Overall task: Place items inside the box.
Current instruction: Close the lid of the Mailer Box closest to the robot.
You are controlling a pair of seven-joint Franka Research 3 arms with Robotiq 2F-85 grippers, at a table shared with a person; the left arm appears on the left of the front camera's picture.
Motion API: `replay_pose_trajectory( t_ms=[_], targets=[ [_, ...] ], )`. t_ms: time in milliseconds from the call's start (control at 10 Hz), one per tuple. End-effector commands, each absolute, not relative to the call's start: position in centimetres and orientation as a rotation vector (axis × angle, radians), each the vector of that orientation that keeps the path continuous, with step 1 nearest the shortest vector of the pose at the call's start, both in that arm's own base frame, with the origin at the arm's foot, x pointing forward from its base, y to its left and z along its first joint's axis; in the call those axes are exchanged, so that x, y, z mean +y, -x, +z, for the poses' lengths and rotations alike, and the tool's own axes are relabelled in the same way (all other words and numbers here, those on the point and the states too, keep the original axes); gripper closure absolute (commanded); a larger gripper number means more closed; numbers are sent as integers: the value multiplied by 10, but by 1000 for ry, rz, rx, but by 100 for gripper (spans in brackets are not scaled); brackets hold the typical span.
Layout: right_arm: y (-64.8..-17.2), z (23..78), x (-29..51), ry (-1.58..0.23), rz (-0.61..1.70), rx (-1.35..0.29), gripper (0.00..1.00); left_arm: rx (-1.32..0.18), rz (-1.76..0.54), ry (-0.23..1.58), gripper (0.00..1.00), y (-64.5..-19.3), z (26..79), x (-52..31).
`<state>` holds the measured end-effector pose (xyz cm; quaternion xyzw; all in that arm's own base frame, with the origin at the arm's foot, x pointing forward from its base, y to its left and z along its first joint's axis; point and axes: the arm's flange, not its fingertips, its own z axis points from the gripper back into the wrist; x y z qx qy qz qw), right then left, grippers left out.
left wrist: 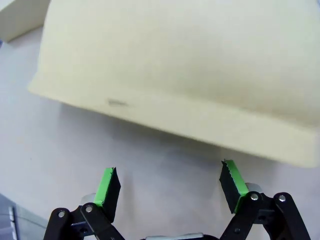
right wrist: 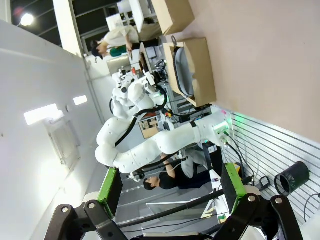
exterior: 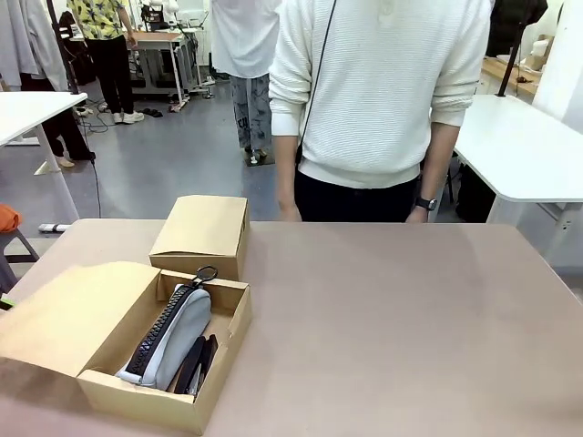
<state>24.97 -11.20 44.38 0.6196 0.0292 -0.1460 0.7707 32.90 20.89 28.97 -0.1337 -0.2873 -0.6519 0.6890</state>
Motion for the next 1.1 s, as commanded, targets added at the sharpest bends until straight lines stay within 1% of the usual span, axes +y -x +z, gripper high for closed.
replay_pose_trajectory(
  t_ms=[0,200,500,1000],
  targets=[
    [-249,448,-112,-1346,-334,69,0,-630,-1494,225,0,-330,278,218],
    [-249,448,-112,-1346,-334,69,0,-615,-1492,220,0,-331,278,222],
    [-249,448,-112,-1346,-334,69,0,-654,-1487,311,0,-330,265,200],
    [-249,448,-112,-1346,-334,69,0,-832,-1337,577,0,-321,261,175]
  ],
)
